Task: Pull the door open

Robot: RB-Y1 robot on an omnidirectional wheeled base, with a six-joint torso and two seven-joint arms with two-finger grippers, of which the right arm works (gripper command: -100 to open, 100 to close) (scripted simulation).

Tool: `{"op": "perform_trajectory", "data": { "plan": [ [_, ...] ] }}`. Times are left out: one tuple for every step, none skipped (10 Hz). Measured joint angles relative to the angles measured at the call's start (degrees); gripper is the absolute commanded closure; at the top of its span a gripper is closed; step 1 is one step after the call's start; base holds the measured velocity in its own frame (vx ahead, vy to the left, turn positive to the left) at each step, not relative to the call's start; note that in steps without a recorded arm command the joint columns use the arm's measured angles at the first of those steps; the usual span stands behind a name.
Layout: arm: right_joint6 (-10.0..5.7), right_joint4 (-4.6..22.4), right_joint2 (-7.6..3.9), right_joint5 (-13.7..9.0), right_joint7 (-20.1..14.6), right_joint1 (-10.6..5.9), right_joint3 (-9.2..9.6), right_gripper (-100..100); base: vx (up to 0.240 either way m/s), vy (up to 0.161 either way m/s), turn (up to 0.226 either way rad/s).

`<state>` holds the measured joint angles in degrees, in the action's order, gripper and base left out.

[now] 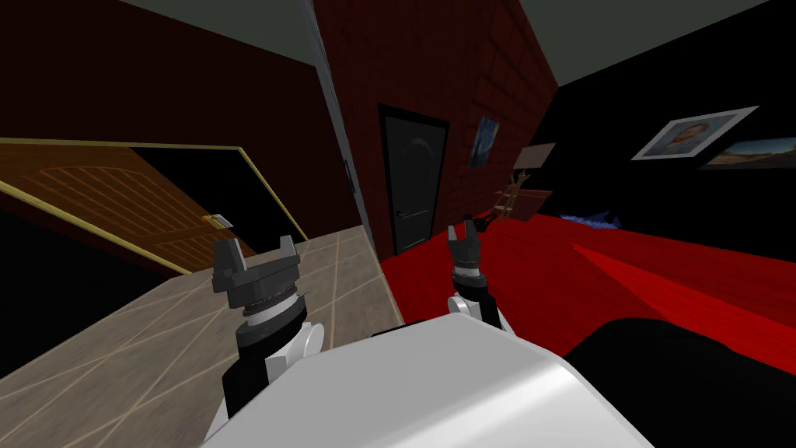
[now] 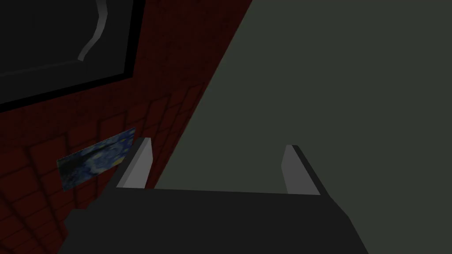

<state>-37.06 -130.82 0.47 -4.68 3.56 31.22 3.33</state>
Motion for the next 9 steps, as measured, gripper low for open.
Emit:
{"op": "perform_trajectory", "data": {
  "plan": [
    [0.19, 1.1, -0.43, -0.2, -0.1, -0.69, -0.11, -100, 0.108, -0.027, 0.056],
    [-0.05, 2.2, -0.69, -0.2, -0.2, -0.97, 0.18, -100, 0.116, -0.023, 0.053],
    [-0.25, 3.3, -1.1, -0.3, -0.3, -1.28, 0.31, -100, 0.157, -0.032, 0.059],
    [-0.21, 4.7, -1.69, -0.5, -0.5, -1.96, 0.18, -100, 0.151, -0.034, 0.055],
    [-0.27, 5.9, -2.14, -0.7, -0.7, -2.4, 0.18, -100, 0.146, -0.036, 0.072],
    [-0.23, 7.2, -2.65, -0.9, -0.9, -2.88, 0.27, -100, 0.132, -0.03, 0.057],
    [-0.12, 8.3, -2.95, -0.9, -1.0, -3.35, 0.51, -100, 0.093, -0.023, 0.042],
    [-0.22, 9.8, -3.29, -1.0, -1.1, -4.14, 0.54, -100, 0.087, -0.031, 0.044],
    [-0.29, 11.2, -3.71, -1.2, -1.2, -4.78, 0.46, -100, 0.087, -0.028, 0.055]
  ]
}}
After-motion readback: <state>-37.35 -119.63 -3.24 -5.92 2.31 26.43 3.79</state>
